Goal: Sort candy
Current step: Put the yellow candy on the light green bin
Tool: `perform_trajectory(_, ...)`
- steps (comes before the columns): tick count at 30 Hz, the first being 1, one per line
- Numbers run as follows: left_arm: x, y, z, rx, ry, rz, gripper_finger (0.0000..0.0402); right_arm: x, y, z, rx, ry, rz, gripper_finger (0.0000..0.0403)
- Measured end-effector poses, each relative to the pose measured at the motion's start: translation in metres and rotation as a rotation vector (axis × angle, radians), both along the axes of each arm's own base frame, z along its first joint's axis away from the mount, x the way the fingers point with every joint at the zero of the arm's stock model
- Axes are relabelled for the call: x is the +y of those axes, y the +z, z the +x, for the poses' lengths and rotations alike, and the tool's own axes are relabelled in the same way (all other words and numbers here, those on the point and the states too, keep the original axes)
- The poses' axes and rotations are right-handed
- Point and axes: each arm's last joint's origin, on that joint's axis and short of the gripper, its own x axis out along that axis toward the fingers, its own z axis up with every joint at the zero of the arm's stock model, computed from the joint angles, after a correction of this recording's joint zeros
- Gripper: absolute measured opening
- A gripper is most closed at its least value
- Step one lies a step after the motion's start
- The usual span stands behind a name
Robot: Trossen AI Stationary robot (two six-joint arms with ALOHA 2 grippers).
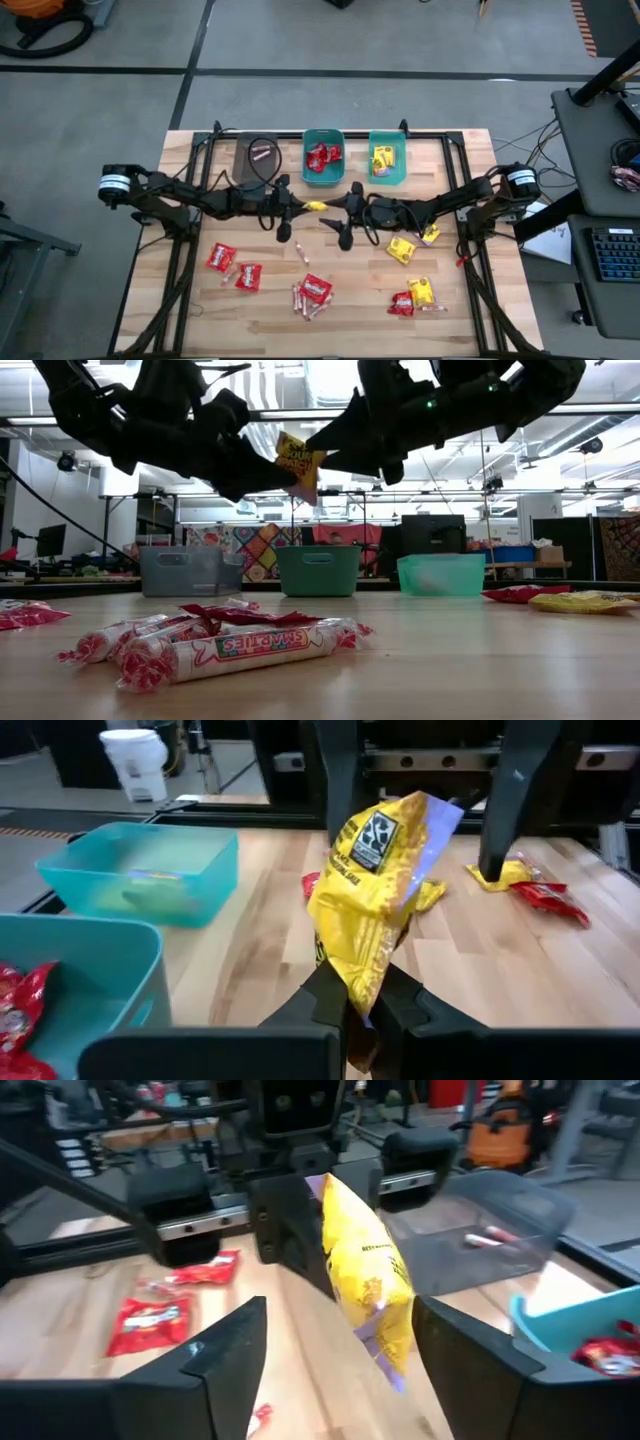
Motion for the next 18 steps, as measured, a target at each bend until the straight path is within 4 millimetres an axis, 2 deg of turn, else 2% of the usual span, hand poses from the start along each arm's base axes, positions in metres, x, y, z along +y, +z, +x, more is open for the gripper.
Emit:
perform_trajectory(6,0.000,-0.002,0.000,0.011,0.002,-0.004,0.0000,-0.004,-0.001,-0.001,0.014,-0.070,-0.015,0.0265)
perform_trajectory(10,-0.001,-0.002,0.000,0.007,-0.038,-0.011,0.0000,-0.006,0.000,0.000,0.011,-0.076,-0.014,0.0258)
perform_trajectory(14,-0.002,0.000,0.001,-0.006,-0.049,-0.018,0.0000,-0.005,0.007,0.007,-0.008,0.004,-0.029,0.0220)
perform_trajectory(18,-0.003,0.002,0.002,-0.012,-0.055,-0.018,0.0000,-0.006,0.011,0.016,0.001,0.071,-0.032,0.0155)
